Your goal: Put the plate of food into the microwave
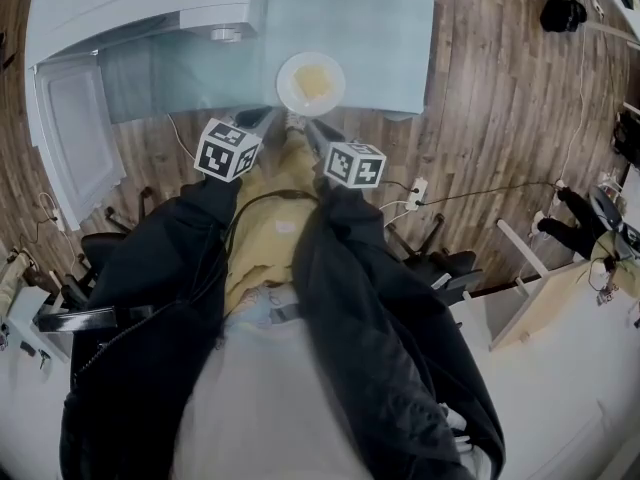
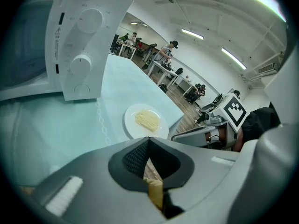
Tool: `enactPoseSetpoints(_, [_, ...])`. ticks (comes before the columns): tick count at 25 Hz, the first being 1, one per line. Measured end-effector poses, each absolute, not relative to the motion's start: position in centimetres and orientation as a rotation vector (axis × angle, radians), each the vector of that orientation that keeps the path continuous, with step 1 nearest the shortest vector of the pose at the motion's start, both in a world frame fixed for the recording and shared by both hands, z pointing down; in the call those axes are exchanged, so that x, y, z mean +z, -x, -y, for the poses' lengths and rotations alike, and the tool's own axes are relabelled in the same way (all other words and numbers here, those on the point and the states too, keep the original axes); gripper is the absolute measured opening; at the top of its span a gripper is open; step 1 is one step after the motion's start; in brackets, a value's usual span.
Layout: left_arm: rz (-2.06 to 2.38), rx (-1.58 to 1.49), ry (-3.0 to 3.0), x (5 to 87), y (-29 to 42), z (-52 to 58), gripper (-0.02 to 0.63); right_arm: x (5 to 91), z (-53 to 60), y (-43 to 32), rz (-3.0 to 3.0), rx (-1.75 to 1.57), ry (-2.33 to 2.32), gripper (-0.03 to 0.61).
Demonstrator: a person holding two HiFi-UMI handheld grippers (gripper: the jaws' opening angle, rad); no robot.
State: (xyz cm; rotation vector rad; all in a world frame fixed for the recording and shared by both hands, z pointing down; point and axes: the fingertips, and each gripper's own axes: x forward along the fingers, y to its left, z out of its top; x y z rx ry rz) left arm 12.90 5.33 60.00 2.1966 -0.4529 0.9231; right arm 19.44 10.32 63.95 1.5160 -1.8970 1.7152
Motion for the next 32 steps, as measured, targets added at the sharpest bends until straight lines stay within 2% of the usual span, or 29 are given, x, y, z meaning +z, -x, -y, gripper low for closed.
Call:
enactPoseSetpoints(7, [0.445, 0.965, -2.198, 60.8, -13.6, -5.8, 0.000, 65.8, -10.5, -19.3, 1.866, 1.946, -1.502, 0.090])
enactPoseSetpoints(24, [0.482, 1.002, -2.141, 62.2, -10.9, -6.5, 0.000, 68.1, -8.3, -19.5, 1.875, 2.387, -1.549, 0.098])
enactPoseSetpoints(32, [0.495, 0.981, -2.132, 62.1, -10.2, -6.4, 0.000, 67.3, -8.0, -19.7, 1.946, 2.564, -1.519, 0.015])
